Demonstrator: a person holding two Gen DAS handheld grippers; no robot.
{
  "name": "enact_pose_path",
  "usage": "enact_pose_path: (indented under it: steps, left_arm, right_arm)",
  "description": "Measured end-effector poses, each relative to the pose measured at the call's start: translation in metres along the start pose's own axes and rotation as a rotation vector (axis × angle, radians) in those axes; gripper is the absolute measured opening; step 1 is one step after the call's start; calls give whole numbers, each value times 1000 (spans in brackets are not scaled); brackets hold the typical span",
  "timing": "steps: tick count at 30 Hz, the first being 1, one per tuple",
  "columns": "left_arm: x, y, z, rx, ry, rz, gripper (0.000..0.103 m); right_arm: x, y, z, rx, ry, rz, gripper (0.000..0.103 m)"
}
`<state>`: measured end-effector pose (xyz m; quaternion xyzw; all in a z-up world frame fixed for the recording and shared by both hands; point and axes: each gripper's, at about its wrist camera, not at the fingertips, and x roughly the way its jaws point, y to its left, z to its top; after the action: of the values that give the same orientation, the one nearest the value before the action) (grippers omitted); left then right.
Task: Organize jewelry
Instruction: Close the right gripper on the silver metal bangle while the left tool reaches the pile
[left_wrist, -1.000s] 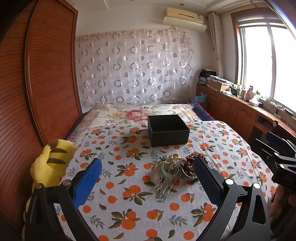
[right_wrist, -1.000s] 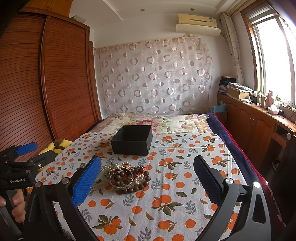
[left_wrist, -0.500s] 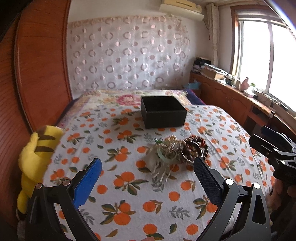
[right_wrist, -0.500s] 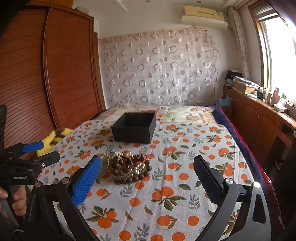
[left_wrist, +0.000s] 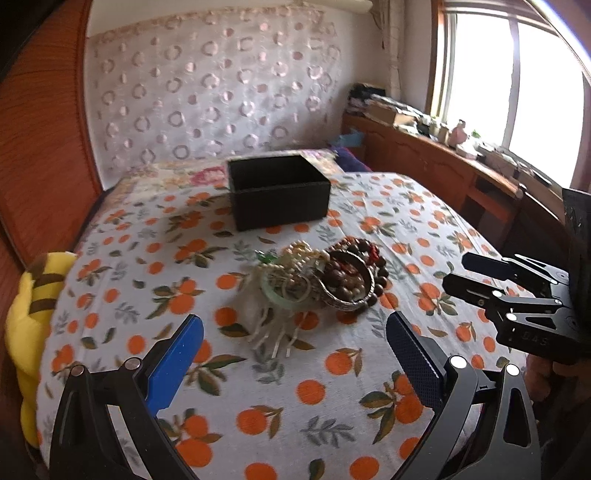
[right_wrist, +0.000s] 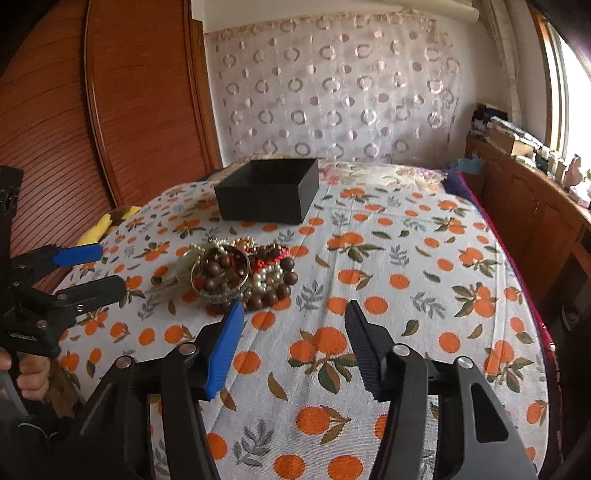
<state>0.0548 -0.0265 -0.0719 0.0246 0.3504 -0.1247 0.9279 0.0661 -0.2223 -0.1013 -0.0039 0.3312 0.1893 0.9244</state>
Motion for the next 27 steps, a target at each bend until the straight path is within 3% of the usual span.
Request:
enact_pose_path:
  steps: [9, 13, 27]
  left_arm:
    - [17, 15, -3, -23, 41, 29, 96]
    - [21, 23, -2, -17, 47, 51, 96]
    - [22, 49, -6, -54, 47, 71, 96]
  right_arm:
    - [32, 16, 21, -118, 21, 103, 60]
    - [50, 26, 39, -175, 35, 149, 80]
    - [97, 65, 49, -463, 185, 213, 81]
